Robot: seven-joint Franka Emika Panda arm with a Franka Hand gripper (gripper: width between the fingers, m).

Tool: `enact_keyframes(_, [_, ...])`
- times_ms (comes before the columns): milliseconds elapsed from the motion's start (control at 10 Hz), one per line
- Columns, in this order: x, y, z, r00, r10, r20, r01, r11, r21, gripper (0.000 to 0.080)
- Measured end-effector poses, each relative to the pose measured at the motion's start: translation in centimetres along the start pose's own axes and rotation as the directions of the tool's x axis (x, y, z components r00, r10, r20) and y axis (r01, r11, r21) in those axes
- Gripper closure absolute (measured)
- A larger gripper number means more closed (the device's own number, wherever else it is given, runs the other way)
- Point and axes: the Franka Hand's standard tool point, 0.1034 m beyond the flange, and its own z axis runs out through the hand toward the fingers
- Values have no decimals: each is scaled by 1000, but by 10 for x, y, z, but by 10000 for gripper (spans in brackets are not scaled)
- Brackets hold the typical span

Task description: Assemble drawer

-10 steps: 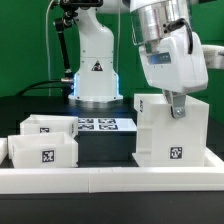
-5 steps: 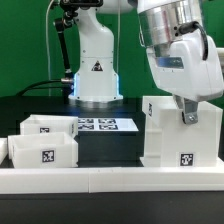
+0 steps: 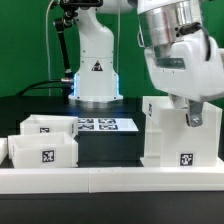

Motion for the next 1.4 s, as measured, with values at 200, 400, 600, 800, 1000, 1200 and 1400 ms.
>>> enact_keyframes(200, [-4,10,-13,994,-112,0,112,994,4,205])
enact_keyframes(400, [-10,21,-32,979,-203,4,203,979,12,153])
enact_keyframes(600, [-14,23,-42,972,-235,1,235,972,22,151])
enact_keyframes(800, [-13,24,-39,965,-263,2,263,965,17,151])
enact_keyframes(1000, [-10,31,-37,865,-501,9,501,865,-13,151])
enact_keyframes(1200, [-1,39,-43,683,-729,41,730,682,-37,151])
enact_keyframes(1400, [1,39,-44,566,-823,53,824,565,-36,151])
